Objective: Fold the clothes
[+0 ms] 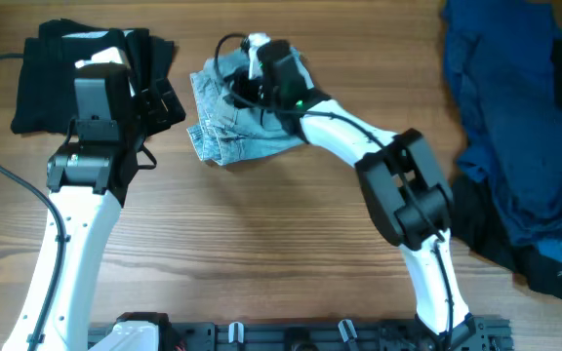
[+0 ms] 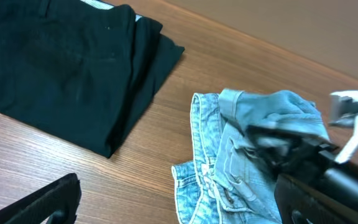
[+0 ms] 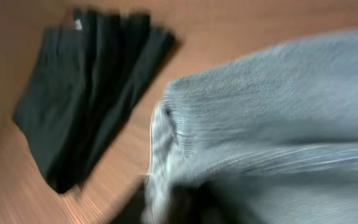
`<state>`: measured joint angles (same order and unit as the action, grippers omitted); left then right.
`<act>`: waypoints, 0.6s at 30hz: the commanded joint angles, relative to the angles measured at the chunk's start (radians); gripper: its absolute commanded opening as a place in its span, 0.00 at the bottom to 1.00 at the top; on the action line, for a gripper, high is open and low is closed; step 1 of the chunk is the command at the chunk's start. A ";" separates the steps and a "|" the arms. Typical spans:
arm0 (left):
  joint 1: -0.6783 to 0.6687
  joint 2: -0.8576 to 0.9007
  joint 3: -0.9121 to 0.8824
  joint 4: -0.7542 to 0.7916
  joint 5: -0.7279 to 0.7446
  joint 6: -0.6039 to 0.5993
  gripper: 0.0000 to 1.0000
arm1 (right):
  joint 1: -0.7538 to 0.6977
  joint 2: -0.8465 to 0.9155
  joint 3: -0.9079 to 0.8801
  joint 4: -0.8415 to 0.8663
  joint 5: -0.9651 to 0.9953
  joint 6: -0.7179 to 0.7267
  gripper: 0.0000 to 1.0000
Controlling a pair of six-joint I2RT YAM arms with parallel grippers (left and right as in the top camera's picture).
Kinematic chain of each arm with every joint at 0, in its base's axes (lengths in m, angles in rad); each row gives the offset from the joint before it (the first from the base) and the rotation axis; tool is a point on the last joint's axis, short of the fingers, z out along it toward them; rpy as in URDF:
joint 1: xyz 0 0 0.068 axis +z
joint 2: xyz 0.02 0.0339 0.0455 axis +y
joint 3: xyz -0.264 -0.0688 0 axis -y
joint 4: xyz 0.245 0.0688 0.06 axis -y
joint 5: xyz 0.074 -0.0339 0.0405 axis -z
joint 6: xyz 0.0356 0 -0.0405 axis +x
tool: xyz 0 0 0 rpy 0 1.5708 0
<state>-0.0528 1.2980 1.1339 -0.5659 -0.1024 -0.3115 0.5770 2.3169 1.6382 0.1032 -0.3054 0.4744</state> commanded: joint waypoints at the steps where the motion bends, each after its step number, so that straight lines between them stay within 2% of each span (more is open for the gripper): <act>1: 0.005 0.009 -0.001 -0.005 0.006 0.019 1.00 | -0.002 -0.026 0.034 -0.050 -0.036 -0.039 1.00; 5: 0.005 0.010 -0.001 -0.004 0.009 0.019 1.00 | -0.013 -0.116 0.064 -0.188 -0.029 -0.109 0.99; 9: 0.005 0.010 -0.001 -0.007 0.013 0.016 1.00 | -0.048 -0.277 0.066 -0.331 0.003 -0.175 1.00; 13: 0.005 0.018 -0.001 -0.008 0.092 0.016 1.00 | -0.097 -0.397 0.066 -0.455 0.097 -0.212 1.00; 18: 0.005 0.069 -0.001 -0.033 0.180 0.016 1.00 | -0.180 -0.446 0.066 -0.611 0.159 -0.209 1.00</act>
<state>-0.0528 1.3174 1.1339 -0.5819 -0.0216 -0.3119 0.4526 1.8812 1.6939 -0.4313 -0.2234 0.2897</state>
